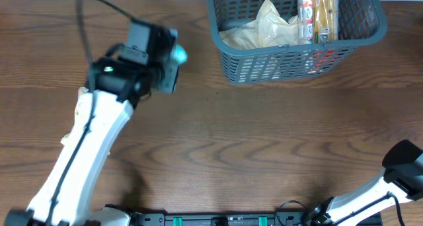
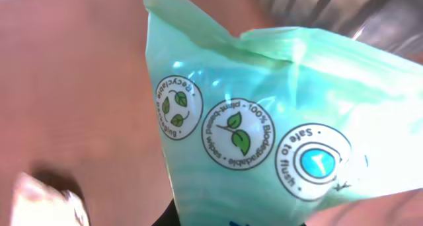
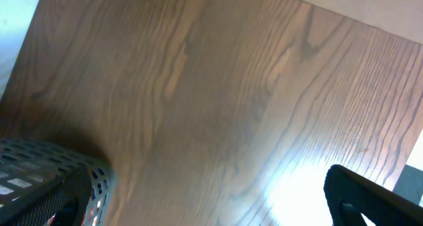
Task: Pack container
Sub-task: 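Lift the teal packet with the left gripper and carry it over the basket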
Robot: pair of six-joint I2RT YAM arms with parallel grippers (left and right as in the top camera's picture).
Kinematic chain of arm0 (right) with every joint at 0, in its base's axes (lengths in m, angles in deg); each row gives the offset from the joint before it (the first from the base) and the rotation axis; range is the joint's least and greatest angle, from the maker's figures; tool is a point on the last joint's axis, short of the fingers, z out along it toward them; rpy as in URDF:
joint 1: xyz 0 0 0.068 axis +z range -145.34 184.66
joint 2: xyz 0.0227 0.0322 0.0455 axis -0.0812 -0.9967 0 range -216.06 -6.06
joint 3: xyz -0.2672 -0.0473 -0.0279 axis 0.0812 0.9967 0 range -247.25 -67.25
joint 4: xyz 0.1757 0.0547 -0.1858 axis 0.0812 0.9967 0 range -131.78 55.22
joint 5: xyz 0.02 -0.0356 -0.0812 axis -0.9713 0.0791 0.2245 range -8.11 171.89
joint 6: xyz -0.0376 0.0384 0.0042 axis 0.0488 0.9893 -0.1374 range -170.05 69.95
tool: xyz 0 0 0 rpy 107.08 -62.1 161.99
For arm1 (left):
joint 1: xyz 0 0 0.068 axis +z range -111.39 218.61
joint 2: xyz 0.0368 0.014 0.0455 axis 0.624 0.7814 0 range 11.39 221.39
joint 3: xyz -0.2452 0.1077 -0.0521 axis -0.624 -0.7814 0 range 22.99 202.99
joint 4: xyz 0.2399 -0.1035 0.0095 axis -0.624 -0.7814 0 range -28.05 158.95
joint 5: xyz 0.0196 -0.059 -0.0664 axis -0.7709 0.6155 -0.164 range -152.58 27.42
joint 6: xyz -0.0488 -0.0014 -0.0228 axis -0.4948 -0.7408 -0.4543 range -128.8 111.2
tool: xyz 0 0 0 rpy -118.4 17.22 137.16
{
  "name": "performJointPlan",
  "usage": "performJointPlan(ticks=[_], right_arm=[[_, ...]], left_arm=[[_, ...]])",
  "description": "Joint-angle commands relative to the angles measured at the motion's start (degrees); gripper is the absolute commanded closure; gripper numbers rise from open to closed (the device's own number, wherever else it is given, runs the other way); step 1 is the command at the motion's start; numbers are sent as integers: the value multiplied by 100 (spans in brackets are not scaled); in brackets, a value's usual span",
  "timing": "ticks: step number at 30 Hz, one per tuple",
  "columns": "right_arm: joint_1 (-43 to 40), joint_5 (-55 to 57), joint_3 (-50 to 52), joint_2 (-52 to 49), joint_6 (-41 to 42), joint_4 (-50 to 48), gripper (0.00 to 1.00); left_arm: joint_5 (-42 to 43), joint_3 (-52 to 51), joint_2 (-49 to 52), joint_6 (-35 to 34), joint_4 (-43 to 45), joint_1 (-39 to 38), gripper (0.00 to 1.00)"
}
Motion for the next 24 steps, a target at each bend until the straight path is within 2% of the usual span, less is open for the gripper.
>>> performJointPlan(ticks=[1,5,9,15,24], right_arm=[[-103,-15,13,-39,-85,9,1],[-103,-13,13,-39,-85,9,1],[-103,-15,13,-39,-87,22,1],[-103,-17,13,-39,-90,22,1],[-98,-579,13,-39,-444,24,1]], left_arm=[[-28,970,-138,-85,0,-203,94],[-26,1591,-101,271,170,-584,94],[-44,1676,0,822,461,-1226,94],[-118,1676,514,820,957,-1891,94],[-114,1676,1237,850,1740,-2044,94]])
